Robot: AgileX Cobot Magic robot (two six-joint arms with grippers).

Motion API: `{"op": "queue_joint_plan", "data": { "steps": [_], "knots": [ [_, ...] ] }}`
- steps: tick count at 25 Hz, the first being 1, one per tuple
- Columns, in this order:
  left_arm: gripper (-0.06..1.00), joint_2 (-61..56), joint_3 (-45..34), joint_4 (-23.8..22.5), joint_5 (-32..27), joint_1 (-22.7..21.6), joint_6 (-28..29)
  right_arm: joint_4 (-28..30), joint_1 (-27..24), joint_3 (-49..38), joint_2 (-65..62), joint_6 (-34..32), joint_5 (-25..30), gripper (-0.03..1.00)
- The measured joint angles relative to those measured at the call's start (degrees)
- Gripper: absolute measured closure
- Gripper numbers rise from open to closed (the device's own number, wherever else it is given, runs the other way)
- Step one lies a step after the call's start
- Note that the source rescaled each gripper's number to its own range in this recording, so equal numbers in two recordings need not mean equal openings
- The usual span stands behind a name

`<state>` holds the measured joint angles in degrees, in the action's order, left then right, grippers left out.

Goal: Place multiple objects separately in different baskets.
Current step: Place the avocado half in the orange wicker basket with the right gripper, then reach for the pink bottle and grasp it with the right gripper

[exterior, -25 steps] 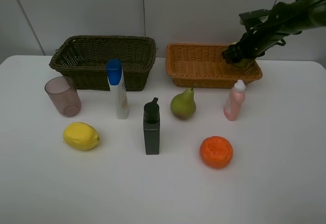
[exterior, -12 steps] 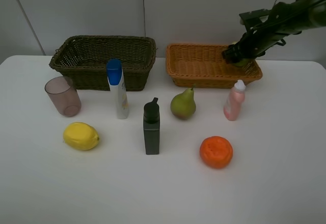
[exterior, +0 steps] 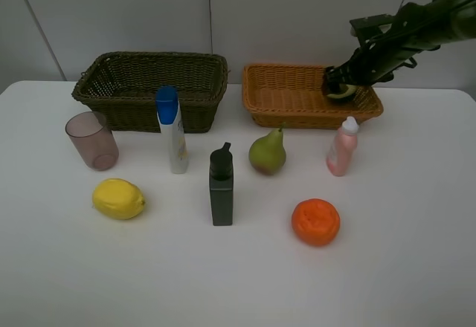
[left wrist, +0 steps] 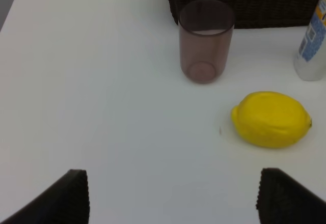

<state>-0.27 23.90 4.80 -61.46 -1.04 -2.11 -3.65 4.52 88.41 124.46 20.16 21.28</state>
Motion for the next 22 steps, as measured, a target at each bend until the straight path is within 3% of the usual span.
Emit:
{"op": "queue_joint_plan", "data": {
  "steps": [14,22],
  "knots": [
    [0.06,0.0,0.0,0.0,0.0,0.0,0.0,0.0,0.4,0.0,-2.3,-2.3,2.0,-0.02],
    [0.06,0.0,0.0,0.0,0.0,0.0,0.0,0.9,2.1,0.0,-6.7,-6.2,10.0,-0.02]
  ]
}}
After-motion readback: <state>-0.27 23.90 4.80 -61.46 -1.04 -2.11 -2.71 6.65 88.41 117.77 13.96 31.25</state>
